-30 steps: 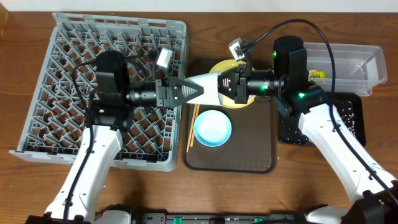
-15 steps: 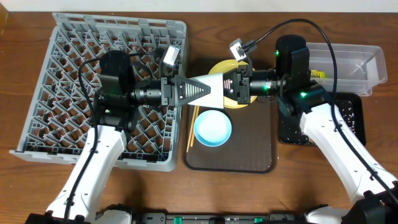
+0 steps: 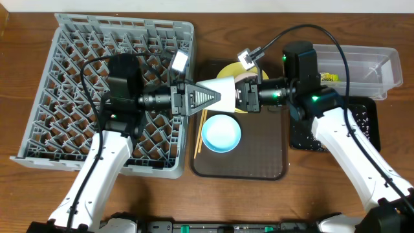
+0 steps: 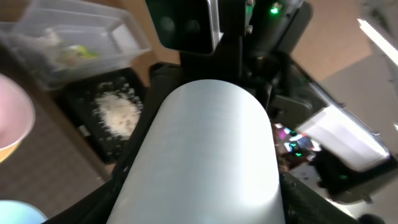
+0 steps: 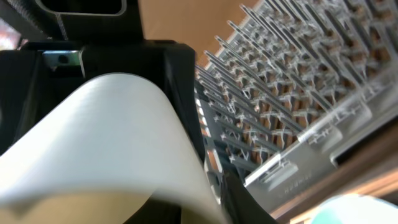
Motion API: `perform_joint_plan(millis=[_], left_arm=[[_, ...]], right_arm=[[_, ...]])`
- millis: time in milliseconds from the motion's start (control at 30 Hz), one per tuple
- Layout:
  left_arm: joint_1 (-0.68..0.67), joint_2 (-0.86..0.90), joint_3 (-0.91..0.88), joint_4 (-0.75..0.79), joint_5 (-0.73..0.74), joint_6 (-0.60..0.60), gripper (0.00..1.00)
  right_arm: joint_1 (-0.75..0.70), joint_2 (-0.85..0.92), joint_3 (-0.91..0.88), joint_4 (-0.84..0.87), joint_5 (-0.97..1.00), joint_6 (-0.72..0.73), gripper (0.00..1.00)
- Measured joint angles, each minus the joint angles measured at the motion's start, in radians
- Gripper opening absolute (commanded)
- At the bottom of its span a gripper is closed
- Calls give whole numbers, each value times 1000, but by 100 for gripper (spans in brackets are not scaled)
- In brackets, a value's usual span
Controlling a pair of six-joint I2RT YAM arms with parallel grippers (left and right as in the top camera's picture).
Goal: Sort waste into correct bins and load items into the dishwasher
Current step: 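Grasp the white cup with the left gripper and release the right gripper, then place the white cup into the dish rack with the left gripper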
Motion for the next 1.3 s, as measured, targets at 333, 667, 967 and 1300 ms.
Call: perform_joint_plan(millis=[333,667,967,1300], left_arm=[[71,-1,0,-344,-331,288,6],[224,-127,30,-811,-787,439,6],[295,-167,100,-1059,-1178,445,6],[299,-18,100,-1083,-1282,419,6]], right_arm=[[-170,7,-2,-208,66,-123,24],[-262,6,0,-452,274,-262,26],[-198,-72,55,-650,669,-333,35],[-150,-108,65,-643,774,-345,35]])
